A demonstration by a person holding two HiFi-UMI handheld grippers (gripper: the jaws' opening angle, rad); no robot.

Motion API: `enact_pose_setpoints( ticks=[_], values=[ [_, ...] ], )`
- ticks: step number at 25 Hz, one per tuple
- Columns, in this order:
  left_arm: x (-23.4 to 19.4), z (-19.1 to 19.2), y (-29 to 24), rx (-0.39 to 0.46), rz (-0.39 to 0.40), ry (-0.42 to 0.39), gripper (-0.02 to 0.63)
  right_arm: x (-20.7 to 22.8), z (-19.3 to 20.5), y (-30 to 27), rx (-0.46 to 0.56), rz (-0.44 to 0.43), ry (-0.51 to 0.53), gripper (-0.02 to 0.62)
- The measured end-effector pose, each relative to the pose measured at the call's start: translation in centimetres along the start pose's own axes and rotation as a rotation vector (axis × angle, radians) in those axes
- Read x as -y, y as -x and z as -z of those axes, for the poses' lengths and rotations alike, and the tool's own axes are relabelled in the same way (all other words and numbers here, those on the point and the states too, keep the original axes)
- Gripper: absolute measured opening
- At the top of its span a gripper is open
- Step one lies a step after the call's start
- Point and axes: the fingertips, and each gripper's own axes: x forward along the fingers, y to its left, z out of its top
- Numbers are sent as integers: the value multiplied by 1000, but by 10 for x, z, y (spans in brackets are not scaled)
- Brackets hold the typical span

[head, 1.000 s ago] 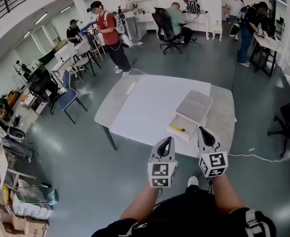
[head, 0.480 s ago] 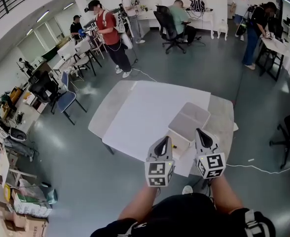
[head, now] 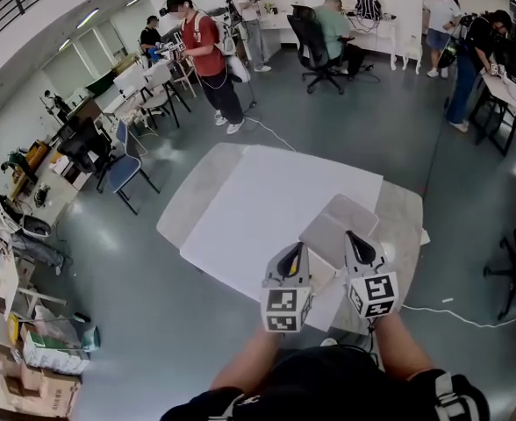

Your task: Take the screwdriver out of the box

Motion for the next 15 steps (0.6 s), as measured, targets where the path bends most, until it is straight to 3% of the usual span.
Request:
enact_pose_setpoints(
  ticks=[6, 15],
  values=[
    [-28, 6, -7, 2, 26, -30, 5, -16, 14, -27, -23, 14, -14, 12],
    [-81, 1, -24, 10, 50, -28, 5, -45, 31, -65, -119, 18, 74, 12]
  ],
)
